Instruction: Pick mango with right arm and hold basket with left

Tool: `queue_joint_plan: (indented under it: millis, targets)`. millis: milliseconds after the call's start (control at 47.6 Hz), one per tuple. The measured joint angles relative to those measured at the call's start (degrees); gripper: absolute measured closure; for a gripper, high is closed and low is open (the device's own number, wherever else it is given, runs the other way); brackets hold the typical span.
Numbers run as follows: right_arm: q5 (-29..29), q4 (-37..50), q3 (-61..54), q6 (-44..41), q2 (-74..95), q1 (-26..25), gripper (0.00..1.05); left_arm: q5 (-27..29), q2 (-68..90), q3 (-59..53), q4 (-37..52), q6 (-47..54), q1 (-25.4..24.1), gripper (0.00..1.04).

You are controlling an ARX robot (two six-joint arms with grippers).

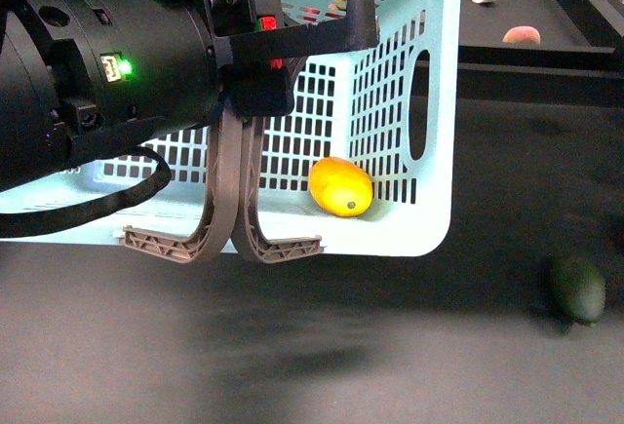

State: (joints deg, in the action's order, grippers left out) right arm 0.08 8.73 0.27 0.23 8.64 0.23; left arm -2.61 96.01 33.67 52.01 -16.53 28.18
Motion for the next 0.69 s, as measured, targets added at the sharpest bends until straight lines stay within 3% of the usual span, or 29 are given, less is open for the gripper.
queue_joint_plan:
  millis: [105,525,693]
  targets:
    - [0.0,-8.3,0.0,0.0,-7.3,-0.1,1.03,0.0,0.0,0.0,0.0,0.0,0.0,0.97]
    - [0.0,-8.6,0.0,0.0,-8.3,-0.1,1.03,0.0,0.0,0.0,0.0,0.0,0.0,0.97]
    - [0.0,-8.6,0.0,-0.1,-8.3,-0.1,0.82,0.0,0.0,0.0,0.0,0.0,0.0,0.97]
